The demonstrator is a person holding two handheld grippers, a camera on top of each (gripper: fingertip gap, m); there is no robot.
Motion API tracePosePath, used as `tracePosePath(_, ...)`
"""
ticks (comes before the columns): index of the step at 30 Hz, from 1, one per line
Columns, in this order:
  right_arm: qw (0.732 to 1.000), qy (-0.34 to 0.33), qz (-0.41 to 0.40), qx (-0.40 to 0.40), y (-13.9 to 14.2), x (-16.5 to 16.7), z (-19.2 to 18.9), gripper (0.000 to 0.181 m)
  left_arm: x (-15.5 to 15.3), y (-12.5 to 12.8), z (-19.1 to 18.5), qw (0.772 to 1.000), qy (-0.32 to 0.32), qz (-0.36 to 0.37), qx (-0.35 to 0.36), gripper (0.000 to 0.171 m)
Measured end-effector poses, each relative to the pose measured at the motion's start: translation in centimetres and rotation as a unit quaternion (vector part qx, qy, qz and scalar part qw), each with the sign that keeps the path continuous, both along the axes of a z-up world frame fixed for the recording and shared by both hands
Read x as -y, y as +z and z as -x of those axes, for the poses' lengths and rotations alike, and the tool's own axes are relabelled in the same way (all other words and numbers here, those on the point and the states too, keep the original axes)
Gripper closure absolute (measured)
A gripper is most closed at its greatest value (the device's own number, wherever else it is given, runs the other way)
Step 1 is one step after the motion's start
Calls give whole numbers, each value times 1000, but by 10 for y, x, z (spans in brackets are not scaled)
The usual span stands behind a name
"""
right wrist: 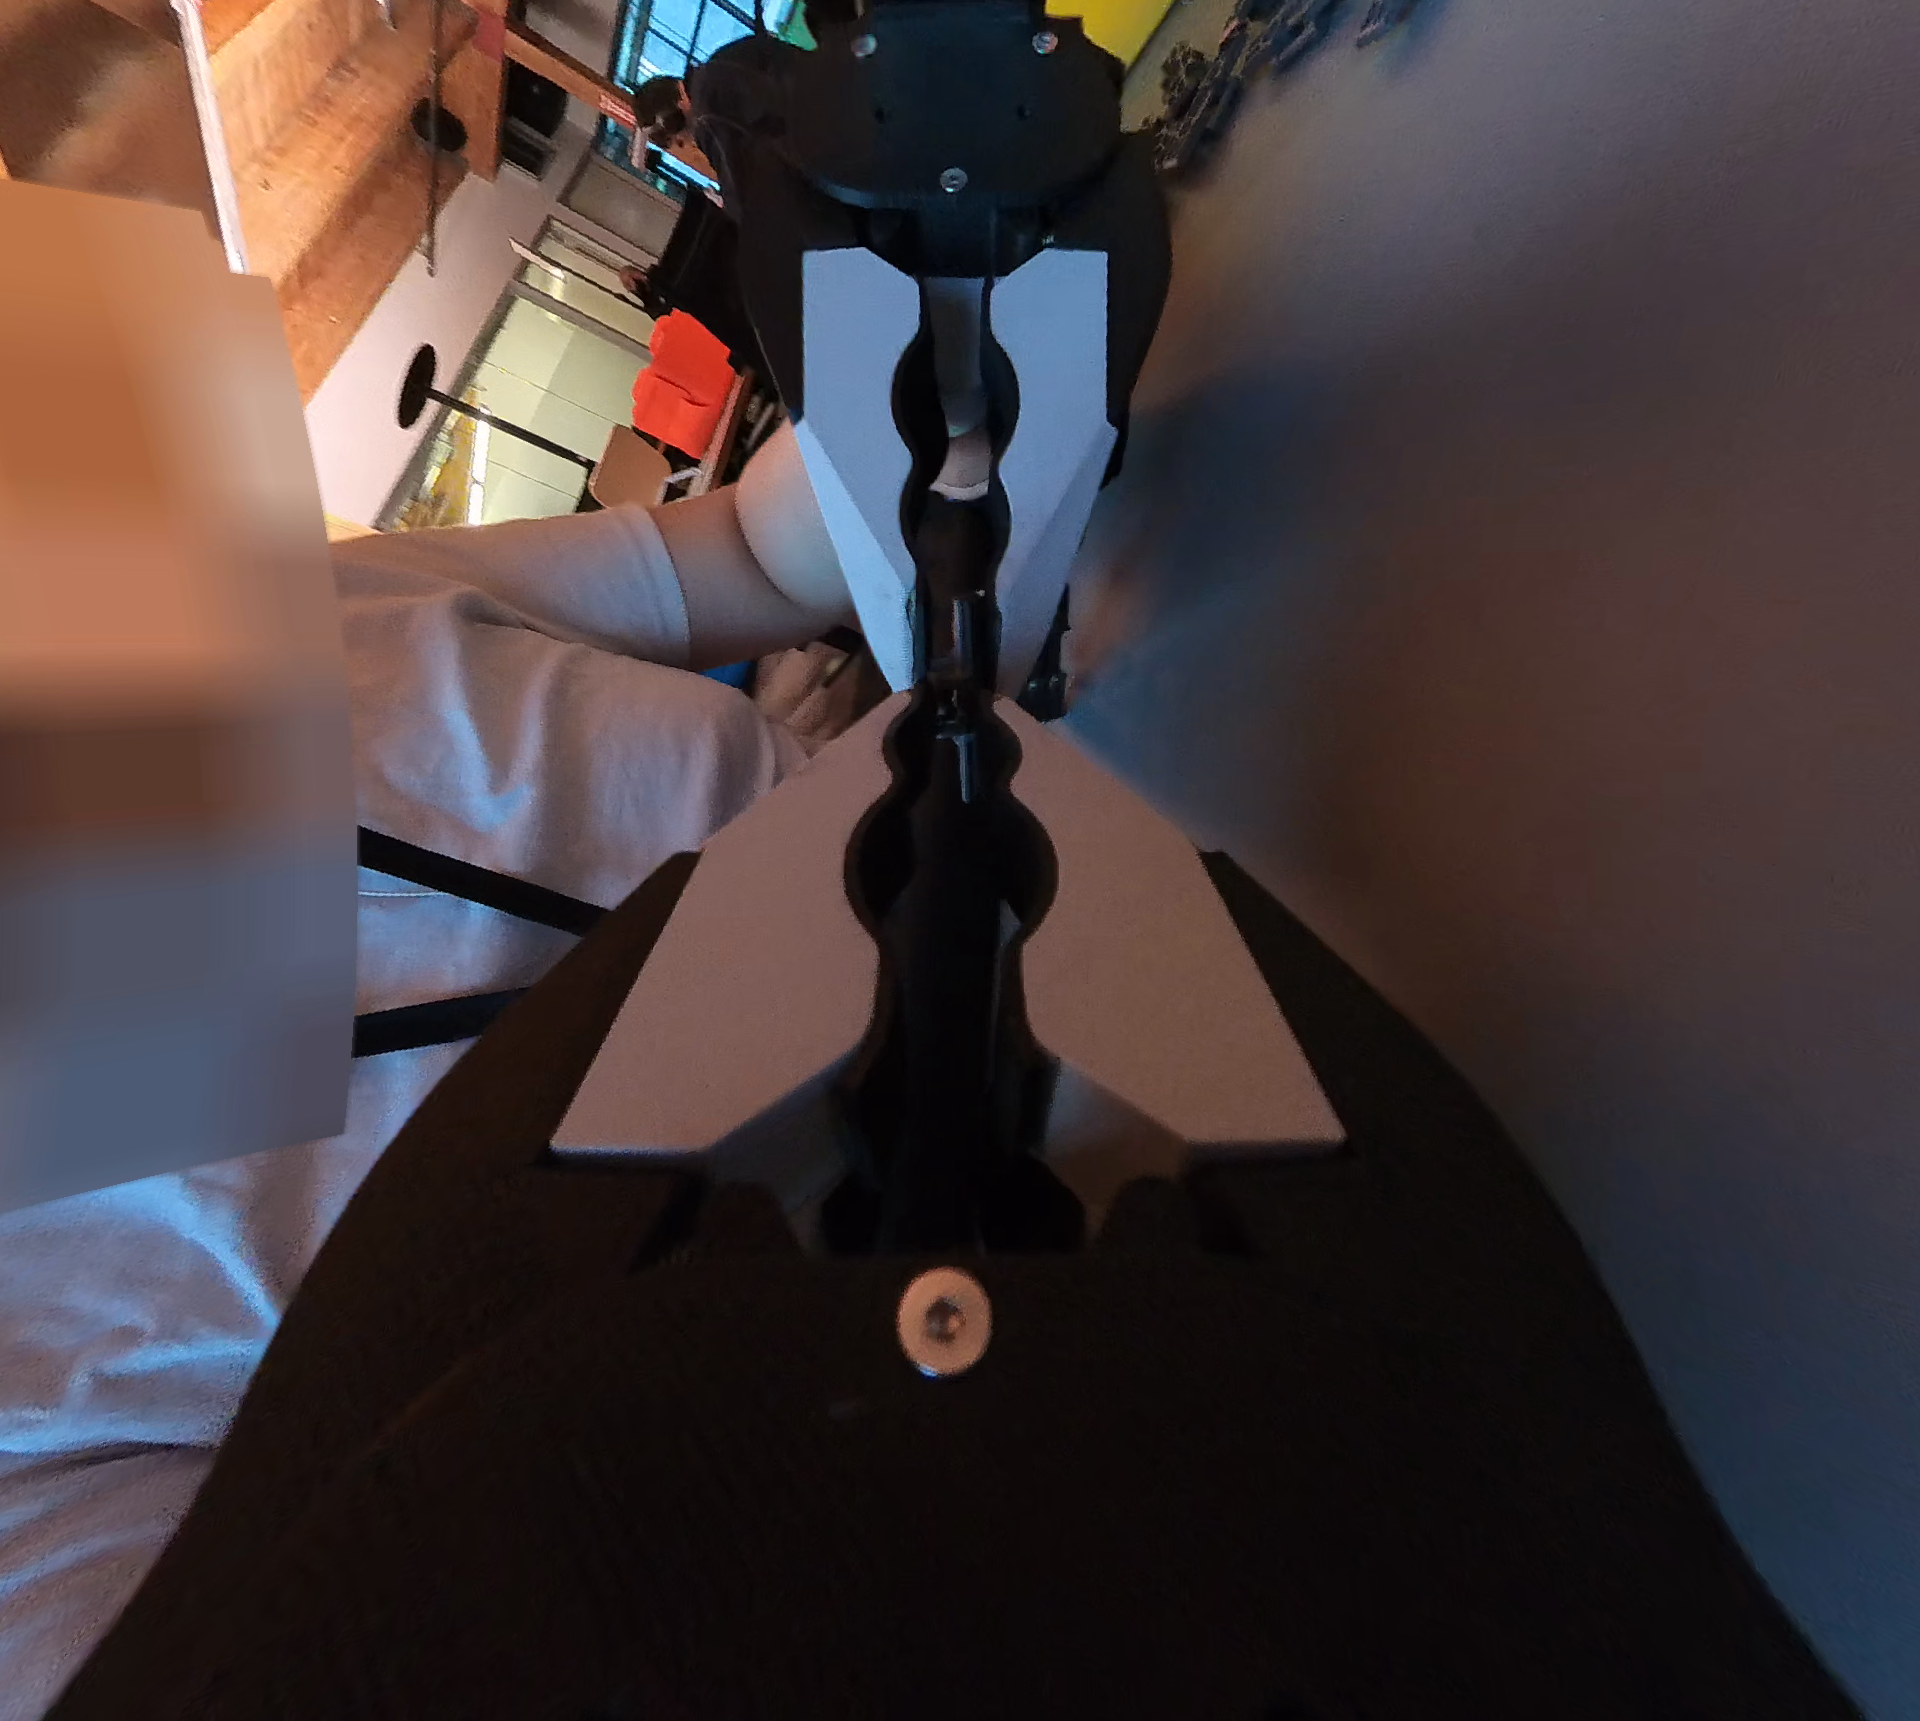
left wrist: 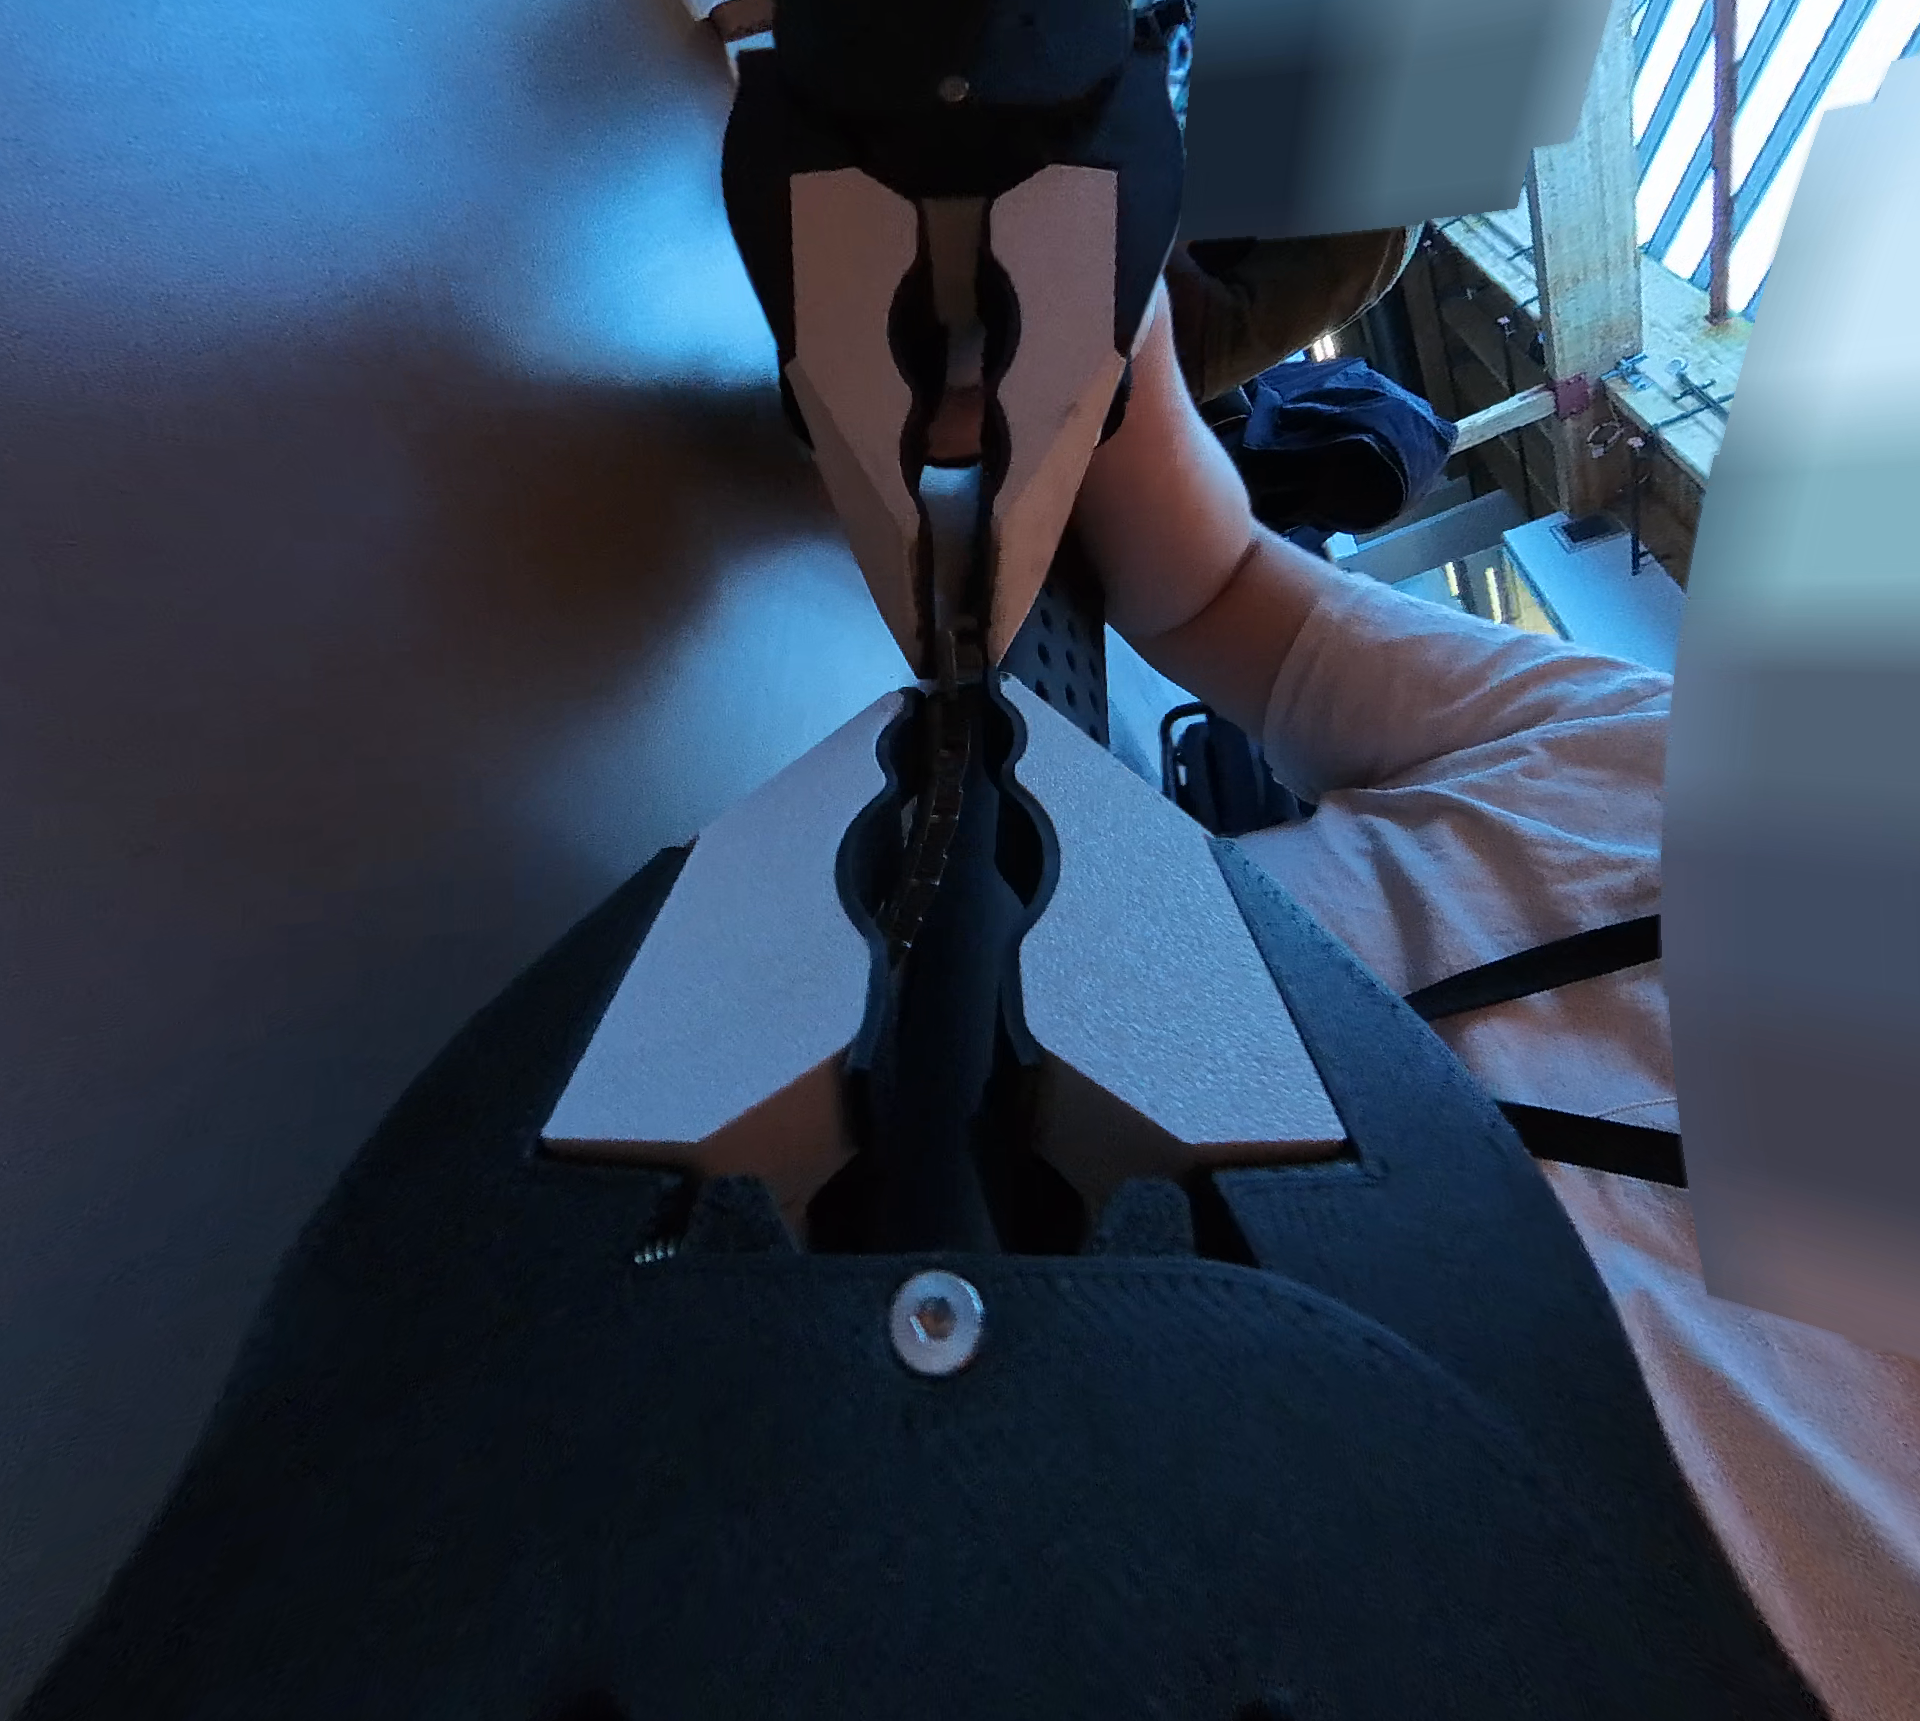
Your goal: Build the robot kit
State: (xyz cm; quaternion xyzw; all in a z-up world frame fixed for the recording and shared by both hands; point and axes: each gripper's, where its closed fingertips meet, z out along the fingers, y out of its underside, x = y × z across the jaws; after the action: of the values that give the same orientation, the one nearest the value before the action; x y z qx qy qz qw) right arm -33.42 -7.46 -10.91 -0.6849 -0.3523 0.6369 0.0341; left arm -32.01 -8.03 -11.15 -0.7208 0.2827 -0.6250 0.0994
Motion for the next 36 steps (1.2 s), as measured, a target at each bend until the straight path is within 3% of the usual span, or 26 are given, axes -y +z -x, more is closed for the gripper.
tracePosePath(2,1000,-5,-22,-3,4,-2,1,178,-1,6,1,999,1,28,22,162)
tracePosePath(5,999,-21,-42,10,1,-8,1,178,-2,15,3,994,-5,94,62,138)
tracePosePath(9,998,-31,-48,11,-1,-12,3,178,-8,9,4,986,9,155,66,146)
tracePosePath(12,996,-26,-84,30,-7,-10,4,178,-8,-1,4,988,11,149,39,153)
tracePosePath(25,965,-42,-234,113,-26,-17,3,180,-12,-7,4,987,34,154,26,130)
tracePosePath(36,925,-73,-331,169,-33,-25,3,180,-19,-14,5,985,57,161,16,131)
